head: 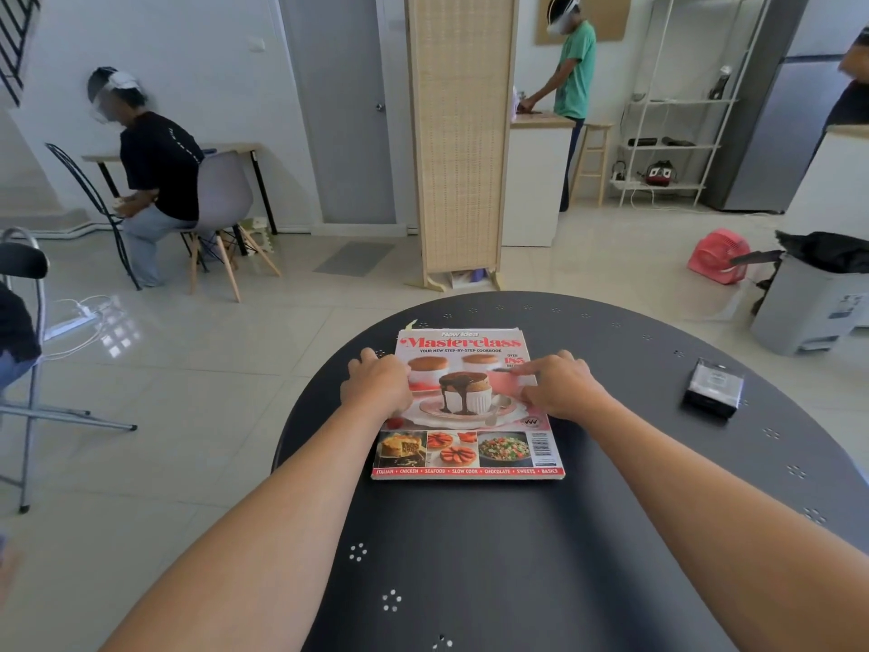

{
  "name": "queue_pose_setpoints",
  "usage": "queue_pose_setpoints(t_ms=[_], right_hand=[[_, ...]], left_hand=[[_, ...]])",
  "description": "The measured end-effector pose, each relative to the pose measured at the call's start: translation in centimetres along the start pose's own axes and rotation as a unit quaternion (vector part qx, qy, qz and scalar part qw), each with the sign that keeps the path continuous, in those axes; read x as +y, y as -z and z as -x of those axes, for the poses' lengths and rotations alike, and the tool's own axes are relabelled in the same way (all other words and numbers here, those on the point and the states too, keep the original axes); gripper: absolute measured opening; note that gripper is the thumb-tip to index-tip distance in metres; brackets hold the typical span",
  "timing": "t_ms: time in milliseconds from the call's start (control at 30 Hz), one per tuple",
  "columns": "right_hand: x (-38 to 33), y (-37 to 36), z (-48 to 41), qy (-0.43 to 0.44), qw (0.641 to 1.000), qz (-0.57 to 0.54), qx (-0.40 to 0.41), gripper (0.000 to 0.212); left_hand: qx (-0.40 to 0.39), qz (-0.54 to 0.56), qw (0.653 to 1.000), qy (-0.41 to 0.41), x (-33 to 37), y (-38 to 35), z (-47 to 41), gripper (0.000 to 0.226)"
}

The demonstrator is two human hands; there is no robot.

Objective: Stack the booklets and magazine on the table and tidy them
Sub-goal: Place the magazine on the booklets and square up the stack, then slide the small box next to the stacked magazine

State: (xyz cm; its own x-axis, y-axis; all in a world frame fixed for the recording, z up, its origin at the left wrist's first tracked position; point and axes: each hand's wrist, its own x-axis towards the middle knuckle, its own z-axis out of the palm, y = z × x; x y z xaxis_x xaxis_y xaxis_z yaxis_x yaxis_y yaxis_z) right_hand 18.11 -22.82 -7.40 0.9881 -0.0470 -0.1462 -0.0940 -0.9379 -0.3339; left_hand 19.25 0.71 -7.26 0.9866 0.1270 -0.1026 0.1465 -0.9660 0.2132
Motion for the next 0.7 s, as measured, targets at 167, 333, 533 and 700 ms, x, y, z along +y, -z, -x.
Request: queue_pose_setpoints(t_ms=[167, 333, 533, 700], right_hand=[[0.5, -0.5, 1.1, 0.015, 0.999, -0.010, 0.032, 0.048], [3.1, 0.6, 2.5, 0.013, 0.996, -0.033, 0.081, 0.059], [8.4, 4.3, 3.9, -0.027, 0.989, -0.059, 0.133, 0.069], [12.8, 6.4, 4.6, -0.070, 0.984, -0.069, 0.149, 0.073]], left_hand=[[0.002, -0.037, 0.999, -0.007, 0.7, 0.0, 0.4, 0.044], [0.064, -0.038, 0.997, -0.019, 0.8, -1.0, 1.0, 0.042], [0.087, 0.001, 0.991, -0.100, 3.8, -2.1, 1.5, 0.045], [0.076, 0.010, 0.984, -0.162, 6.9, -2.8, 2.4, 0.053]])
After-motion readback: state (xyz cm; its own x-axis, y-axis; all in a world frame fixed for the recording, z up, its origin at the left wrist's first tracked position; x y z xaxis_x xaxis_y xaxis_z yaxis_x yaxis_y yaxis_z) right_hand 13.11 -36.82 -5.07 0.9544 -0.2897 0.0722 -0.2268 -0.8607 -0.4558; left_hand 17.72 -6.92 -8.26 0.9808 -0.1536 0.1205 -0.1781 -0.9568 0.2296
